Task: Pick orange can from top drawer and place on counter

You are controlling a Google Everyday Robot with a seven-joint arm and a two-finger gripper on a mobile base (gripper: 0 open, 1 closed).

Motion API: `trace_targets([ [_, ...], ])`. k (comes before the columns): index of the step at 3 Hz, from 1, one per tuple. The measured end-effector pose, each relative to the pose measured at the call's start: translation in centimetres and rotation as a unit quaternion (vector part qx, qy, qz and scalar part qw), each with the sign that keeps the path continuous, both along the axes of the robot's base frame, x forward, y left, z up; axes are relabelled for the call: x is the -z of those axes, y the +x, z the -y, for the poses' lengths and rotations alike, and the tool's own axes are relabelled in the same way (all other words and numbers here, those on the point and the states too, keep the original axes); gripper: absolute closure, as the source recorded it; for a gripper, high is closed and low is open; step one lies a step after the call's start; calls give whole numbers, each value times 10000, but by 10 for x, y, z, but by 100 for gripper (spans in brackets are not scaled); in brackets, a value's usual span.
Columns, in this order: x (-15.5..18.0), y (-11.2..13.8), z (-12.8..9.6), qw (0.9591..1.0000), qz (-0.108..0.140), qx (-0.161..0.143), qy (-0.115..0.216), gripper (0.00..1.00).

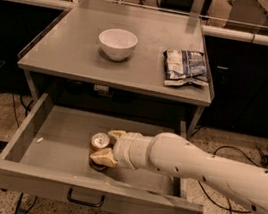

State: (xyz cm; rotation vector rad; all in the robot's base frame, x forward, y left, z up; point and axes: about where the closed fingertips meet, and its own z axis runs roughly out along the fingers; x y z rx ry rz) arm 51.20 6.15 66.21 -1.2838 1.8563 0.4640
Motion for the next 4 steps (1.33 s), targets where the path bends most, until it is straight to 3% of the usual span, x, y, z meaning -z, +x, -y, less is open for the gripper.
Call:
trace_targets([
  [2,0,0,0,10000,0,0,0,88],
  [3,-25,-1,-4,10000,40,33,-13,100],
  [4,-78,-7,-13,10000,45,58,-46,100],
])
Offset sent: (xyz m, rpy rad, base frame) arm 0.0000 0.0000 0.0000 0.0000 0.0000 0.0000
